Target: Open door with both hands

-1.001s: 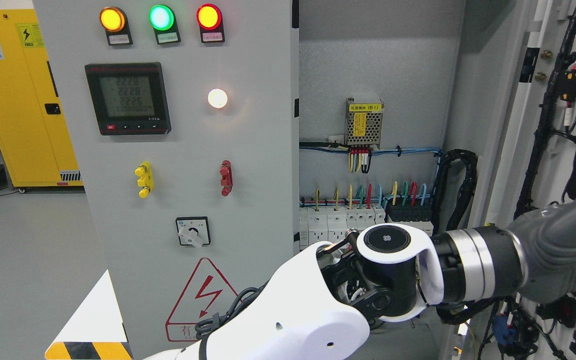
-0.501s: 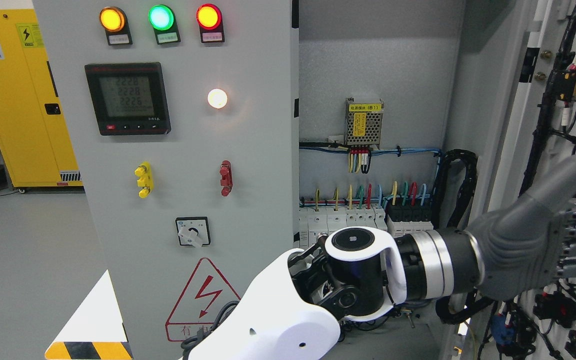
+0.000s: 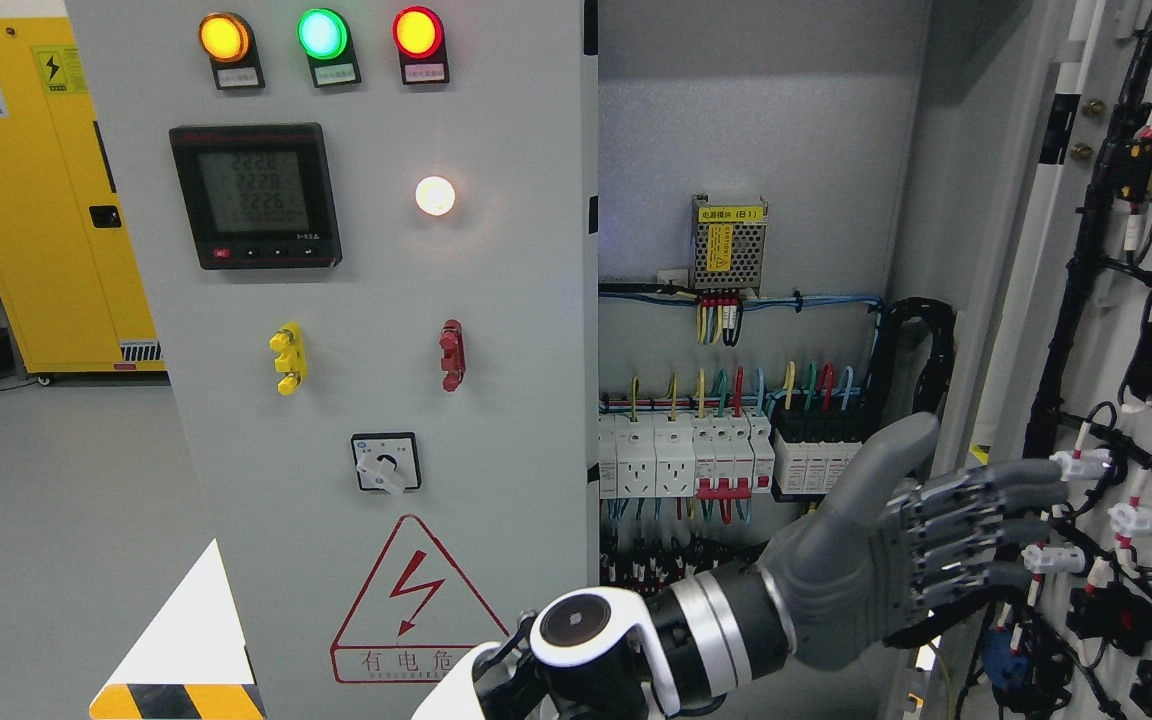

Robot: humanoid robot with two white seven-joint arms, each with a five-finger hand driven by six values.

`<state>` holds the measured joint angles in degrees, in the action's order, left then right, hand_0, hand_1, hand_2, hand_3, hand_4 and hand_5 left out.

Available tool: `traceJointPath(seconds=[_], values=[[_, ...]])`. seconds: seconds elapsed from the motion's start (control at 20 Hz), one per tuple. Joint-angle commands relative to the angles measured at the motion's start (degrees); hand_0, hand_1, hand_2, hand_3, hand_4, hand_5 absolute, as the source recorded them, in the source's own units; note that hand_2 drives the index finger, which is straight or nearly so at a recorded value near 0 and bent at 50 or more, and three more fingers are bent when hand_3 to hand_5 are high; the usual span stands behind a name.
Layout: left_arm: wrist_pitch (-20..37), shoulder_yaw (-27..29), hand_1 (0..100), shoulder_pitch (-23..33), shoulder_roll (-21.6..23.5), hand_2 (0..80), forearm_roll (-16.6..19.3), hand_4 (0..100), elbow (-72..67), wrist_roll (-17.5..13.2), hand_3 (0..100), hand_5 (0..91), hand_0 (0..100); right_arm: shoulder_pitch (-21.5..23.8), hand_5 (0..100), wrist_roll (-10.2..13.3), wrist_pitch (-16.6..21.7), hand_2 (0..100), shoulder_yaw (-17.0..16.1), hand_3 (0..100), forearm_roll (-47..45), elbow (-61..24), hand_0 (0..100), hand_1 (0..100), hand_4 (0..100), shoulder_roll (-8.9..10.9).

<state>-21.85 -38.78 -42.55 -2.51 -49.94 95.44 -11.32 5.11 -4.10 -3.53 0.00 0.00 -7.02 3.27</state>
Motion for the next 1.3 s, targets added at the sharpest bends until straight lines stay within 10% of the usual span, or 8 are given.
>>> traceJointPath(seconds=[0.0,0.7,1.25], values=[[6.17,4.33,0,19.49,6.63,0.0,9.32,0,6.77,-0.80,0,0.0,0,-0.01,0,-0.03,0.01,0,-1.23,0,-1.14,-0.01,20,12,0,0.07],[21.05,13.98,0,45.35,14.03,0.0,20.67,0,-11.82,-0.89,0,0.0,0,-0.01,0,-0.03,0.01,0,-1.23,0,-1.14,-0.01,20,12,0,-0.02],[25.18,25.92,0,47.83,7.10,0.0,20.41,0,-53.47,-0.81,0,0.0,0,-0.01,0,-0.03,0.01,0,-1.23,0,-1.14,-0.18,20,12,0,0.07]])
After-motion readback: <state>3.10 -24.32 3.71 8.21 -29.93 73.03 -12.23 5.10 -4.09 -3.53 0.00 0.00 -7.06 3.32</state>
